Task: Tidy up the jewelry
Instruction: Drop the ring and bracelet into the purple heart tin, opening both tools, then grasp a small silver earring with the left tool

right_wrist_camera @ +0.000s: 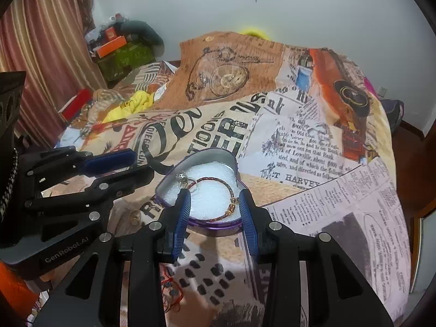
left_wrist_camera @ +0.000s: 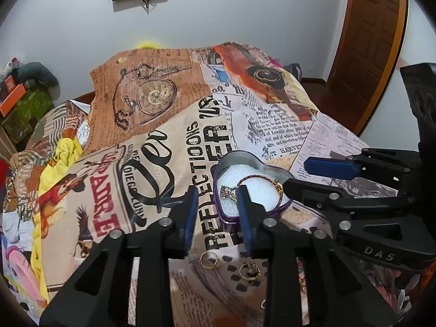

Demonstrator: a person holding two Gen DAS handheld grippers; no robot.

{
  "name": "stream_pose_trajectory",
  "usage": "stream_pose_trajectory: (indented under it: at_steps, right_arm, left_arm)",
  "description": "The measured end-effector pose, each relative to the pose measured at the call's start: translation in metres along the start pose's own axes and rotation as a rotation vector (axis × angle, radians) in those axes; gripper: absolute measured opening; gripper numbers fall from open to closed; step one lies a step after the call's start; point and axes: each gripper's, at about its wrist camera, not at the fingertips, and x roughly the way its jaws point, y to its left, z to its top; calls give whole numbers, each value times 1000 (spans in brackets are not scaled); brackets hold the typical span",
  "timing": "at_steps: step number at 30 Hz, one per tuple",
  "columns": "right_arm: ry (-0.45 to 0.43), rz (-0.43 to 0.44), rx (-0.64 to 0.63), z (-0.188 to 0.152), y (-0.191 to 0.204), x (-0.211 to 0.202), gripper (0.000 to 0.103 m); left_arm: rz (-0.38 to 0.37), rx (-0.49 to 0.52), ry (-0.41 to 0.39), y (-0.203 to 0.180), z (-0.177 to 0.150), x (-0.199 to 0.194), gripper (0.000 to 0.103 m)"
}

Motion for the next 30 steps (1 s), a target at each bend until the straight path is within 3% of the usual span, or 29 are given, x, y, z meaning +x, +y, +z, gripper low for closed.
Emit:
stream_pose_trajectory:
  at_steps: [14, 22, 30]
  right_arm:
    - [-69, -52, 2, -11, 17, -47, 34]
    - [-53, -58, 13, -30, 22, -56, 34]
    - [24, -48, 20, -57, 21, -46, 34]
  left_arm:
    - [23, 6, -45, -2, -13, -47, 49]
    - [25, -9, 7, 0, -37, -50, 49]
    - [47, -7, 65, 4, -58, -47, 49]
